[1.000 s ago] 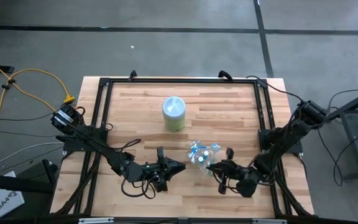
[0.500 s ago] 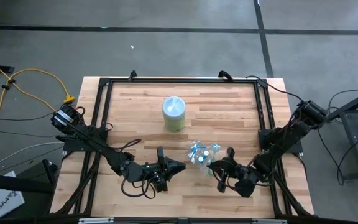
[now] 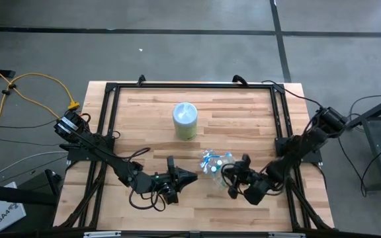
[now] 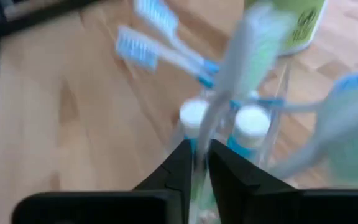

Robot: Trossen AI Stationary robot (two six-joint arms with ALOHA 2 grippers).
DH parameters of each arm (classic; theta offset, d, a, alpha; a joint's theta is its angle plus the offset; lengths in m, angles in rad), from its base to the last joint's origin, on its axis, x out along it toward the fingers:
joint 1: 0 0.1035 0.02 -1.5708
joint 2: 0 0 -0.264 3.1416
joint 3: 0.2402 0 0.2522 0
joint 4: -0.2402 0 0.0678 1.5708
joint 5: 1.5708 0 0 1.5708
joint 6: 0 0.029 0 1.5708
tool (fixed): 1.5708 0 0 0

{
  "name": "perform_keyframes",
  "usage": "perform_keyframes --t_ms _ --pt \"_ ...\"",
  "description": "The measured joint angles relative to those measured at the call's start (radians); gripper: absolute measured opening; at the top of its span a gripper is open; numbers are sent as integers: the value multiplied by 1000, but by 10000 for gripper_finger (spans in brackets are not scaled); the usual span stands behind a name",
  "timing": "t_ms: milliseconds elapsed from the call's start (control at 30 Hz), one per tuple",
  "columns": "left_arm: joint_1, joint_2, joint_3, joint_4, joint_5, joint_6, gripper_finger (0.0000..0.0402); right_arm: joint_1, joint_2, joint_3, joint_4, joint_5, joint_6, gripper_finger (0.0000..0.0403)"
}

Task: Pick & Place toothbrushing station
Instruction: Put the green toothbrush into the transparent organizer, then return to Home Position

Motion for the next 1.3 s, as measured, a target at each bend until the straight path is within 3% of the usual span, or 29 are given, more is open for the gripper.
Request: perform_keyframes --t_ms 167,700,1300 --pt "-3 0 0 0 0 0 55 -24 0 2 1 -77 16 81" --pt "-11 0 0 0 -1 0 55 -19 1 1 4 -64 13 178" --pt "-11 0 0 0 0 -7 55 7 -66 3 16 -96 -32 183"
